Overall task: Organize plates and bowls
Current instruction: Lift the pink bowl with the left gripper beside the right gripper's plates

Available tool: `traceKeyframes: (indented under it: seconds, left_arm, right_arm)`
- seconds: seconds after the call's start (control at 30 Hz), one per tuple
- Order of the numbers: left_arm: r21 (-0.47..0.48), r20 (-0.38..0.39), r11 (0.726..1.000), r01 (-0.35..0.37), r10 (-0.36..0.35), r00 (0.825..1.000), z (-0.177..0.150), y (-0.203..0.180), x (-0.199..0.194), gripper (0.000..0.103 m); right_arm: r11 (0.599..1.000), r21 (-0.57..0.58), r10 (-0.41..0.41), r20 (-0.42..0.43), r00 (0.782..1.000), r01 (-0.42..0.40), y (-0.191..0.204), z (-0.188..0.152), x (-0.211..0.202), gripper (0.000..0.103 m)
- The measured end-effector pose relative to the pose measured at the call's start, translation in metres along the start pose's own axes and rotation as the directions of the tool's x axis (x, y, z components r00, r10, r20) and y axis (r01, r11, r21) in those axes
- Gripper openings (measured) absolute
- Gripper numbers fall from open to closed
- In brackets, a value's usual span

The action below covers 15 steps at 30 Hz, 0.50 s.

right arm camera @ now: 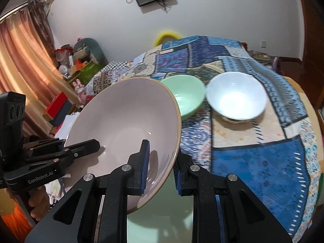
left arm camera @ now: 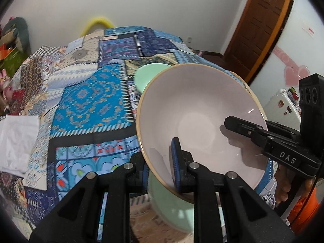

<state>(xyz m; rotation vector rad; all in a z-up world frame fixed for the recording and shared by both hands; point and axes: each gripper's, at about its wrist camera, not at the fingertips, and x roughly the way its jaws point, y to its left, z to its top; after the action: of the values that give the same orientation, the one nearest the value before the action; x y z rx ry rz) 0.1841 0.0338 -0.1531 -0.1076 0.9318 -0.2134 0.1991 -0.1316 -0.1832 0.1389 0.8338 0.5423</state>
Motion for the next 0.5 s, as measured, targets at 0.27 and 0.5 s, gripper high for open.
traceKeyframes:
  seconds: [0.27, 0.5]
  left_arm:
    - [-0.045, 0.024, 0.998, -0.047, 0.048, 0.999, -0.019, 0.041, -0.023, 0.019]
    - [-0.074, 0.023, 0.993, -0.092, 0.094, 0.995, -0.039, 0.069, -0.040, 0.019]
  right_arm:
    - [0.998, -0.049, 0.043, -0.020, 0.999, -0.043, 0.035, -0.004, 0.016, 0.020]
    - [0.993, -0.077, 0.086, -0.069, 0.994, -0.091, 0.064, -0.008, 0.034, 0.020]
